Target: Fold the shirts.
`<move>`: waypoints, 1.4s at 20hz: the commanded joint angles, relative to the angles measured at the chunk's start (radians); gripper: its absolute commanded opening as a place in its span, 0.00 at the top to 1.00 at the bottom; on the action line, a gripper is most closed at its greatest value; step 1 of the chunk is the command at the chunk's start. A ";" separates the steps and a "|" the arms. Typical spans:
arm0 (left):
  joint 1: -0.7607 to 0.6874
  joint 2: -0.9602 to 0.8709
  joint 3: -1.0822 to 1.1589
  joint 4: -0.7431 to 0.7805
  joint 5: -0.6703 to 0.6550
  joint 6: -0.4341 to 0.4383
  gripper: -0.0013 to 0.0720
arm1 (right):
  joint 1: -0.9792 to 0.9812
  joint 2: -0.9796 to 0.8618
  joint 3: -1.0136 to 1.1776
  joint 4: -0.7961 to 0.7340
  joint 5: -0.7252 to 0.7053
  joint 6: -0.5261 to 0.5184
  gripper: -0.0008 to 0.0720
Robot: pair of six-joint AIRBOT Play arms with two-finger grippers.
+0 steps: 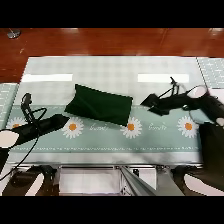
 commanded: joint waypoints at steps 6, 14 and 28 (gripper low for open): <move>0.000 -0.001 0.000 0.000 0.011 -0.001 0.95 | 0.203 -0.333 0.162 0.221 -0.008 -0.091 0.13; 0.000 -0.001 0.000 0.000 0.012 0.000 0.95 | 0.267 -0.410 0.715 -0.017 0.237 -0.050 0.95; -0.002 -0.001 0.000 0.000 -0.006 0.000 0.95 | -0.164 -0.198 1.328 -0.423 0.811 0.264 0.95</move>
